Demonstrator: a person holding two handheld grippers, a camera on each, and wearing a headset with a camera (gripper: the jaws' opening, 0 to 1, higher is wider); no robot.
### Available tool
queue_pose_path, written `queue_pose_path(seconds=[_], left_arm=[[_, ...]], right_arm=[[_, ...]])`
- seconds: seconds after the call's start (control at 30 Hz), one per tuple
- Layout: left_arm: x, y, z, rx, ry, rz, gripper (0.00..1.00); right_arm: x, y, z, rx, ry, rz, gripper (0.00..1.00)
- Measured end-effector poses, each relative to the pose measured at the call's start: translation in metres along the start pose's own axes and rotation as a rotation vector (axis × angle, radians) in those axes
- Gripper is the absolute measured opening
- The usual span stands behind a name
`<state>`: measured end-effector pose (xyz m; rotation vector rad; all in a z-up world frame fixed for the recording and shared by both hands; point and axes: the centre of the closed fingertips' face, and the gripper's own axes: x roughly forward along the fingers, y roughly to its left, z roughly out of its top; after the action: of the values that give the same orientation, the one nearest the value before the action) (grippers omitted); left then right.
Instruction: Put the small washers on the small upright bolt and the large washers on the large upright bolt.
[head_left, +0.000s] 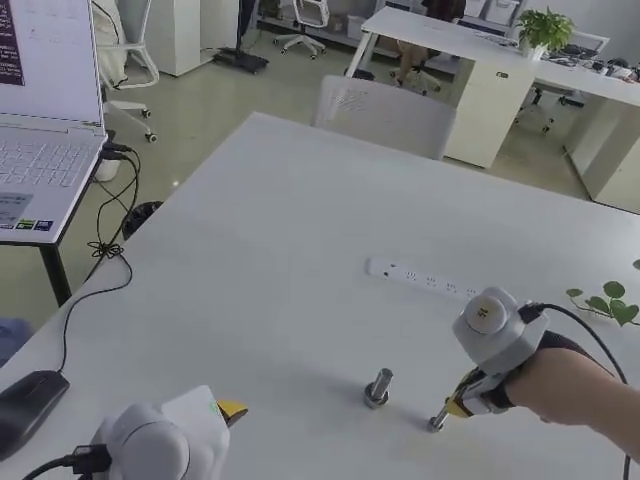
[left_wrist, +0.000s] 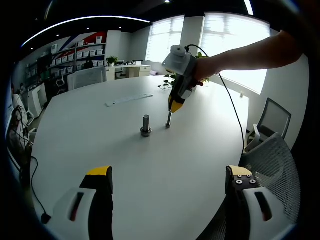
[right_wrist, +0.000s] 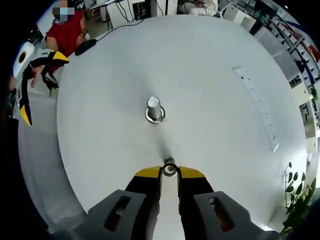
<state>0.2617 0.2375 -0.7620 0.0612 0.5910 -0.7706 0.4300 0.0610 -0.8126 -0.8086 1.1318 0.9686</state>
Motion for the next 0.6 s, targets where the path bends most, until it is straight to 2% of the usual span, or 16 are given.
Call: queue_pose_path(seconds=[0.3, 0.6], left_arm=[[0.0003, 0.0015, 0.0007, -0.008, -0.011, -0.002, 0.99], [0.0019, 0.0002, -0.0013, -0.008, -0.005, -0.012, 0.99]], right_arm=[[0.0050, -0.0003, -0.0006, 0.000, 0.011, 0.004, 0.13], [0.0061, -0.0012, -0.0018, 0.001, 0.016, 0.003, 0.13]])
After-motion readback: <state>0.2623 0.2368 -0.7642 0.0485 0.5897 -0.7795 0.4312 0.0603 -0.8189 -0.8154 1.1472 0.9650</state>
